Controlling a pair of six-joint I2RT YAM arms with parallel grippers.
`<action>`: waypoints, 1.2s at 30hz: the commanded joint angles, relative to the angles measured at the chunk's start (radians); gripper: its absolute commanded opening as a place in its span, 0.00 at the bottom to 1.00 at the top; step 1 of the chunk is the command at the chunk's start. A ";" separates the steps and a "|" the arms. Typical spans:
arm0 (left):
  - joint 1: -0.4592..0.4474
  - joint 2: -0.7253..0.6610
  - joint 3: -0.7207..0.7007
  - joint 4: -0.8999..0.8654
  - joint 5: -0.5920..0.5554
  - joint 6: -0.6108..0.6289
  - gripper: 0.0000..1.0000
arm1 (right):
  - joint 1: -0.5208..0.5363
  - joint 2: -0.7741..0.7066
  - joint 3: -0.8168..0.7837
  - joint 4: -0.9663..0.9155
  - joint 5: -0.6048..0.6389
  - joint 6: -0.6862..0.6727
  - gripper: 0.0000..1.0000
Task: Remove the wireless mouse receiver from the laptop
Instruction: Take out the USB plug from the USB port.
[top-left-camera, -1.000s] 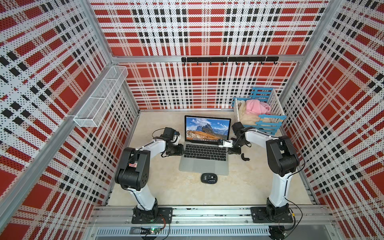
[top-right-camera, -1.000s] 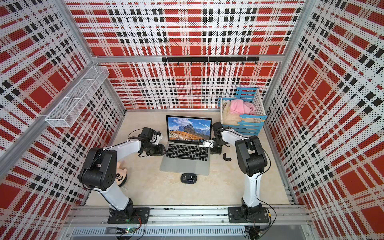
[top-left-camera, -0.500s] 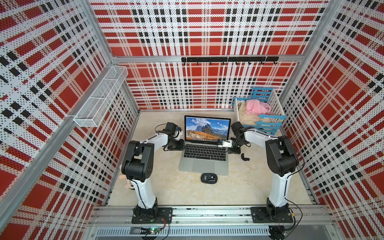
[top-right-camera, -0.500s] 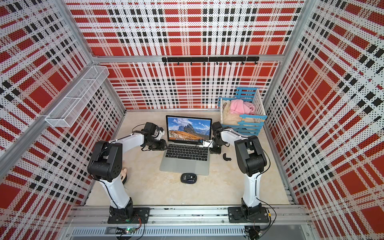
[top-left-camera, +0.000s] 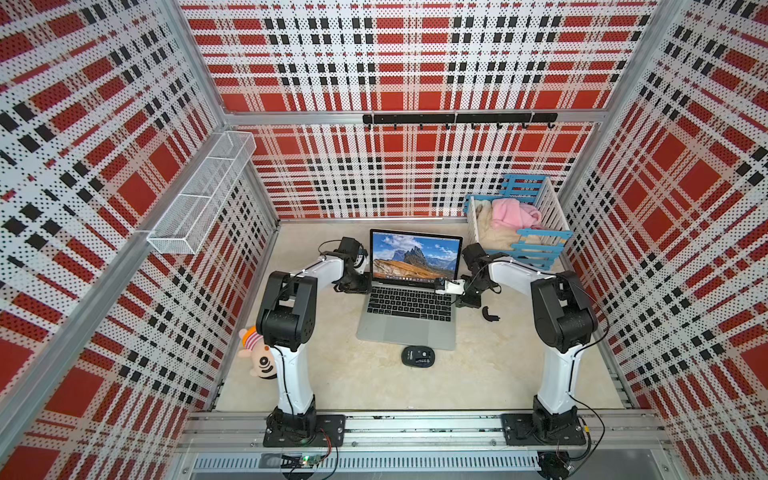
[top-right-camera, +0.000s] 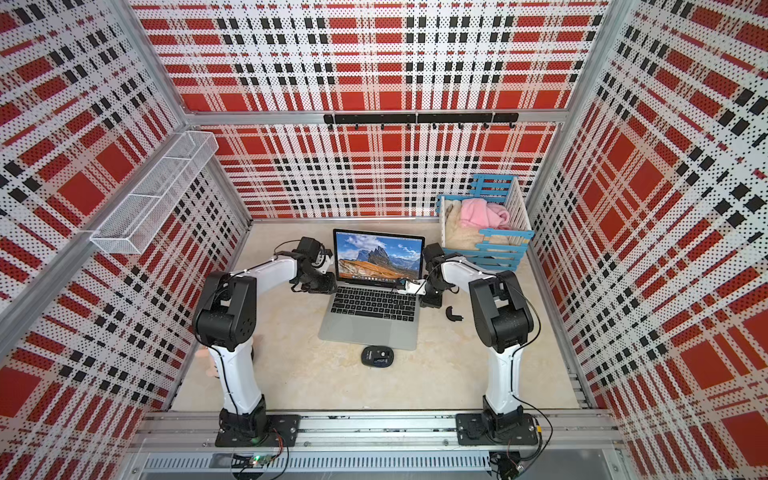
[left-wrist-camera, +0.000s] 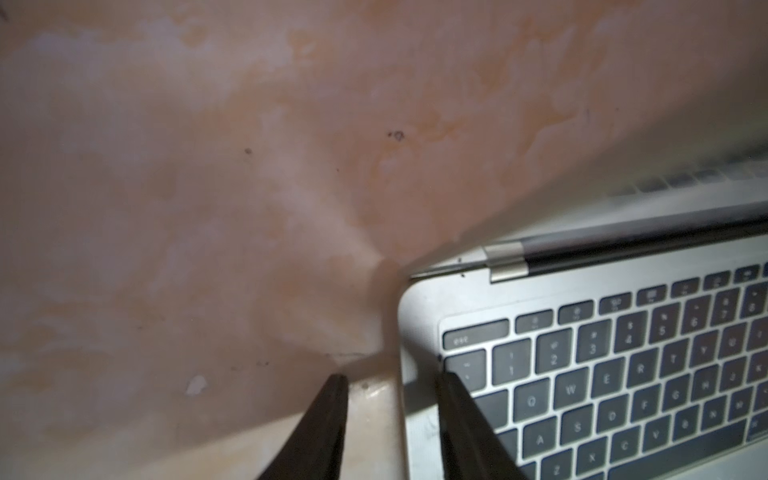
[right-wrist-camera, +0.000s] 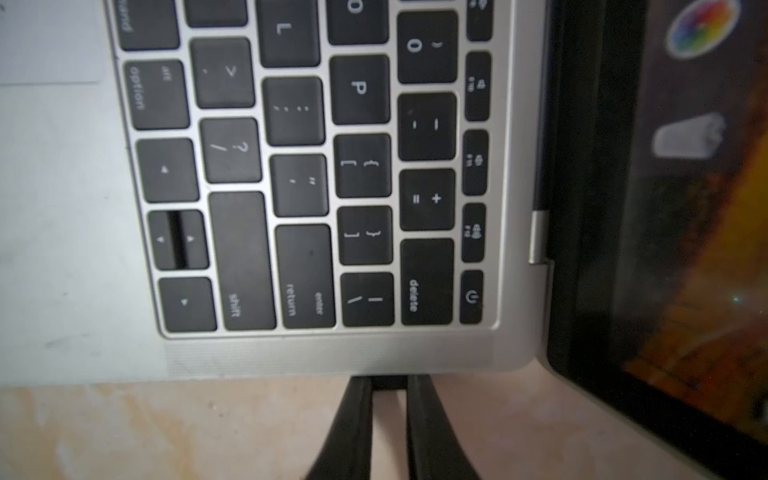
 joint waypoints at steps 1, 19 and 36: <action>-0.025 0.058 -0.016 -0.071 0.028 0.047 0.41 | 0.038 0.071 -0.040 0.093 -0.034 0.007 0.17; -0.087 0.106 -0.020 -0.138 -0.105 0.045 0.27 | 0.039 0.033 -0.092 0.145 0.016 0.009 0.00; -0.098 0.107 -0.020 -0.155 -0.220 0.036 0.27 | -0.010 -0.064 -0.179 0.138 0.079 0.006 0.00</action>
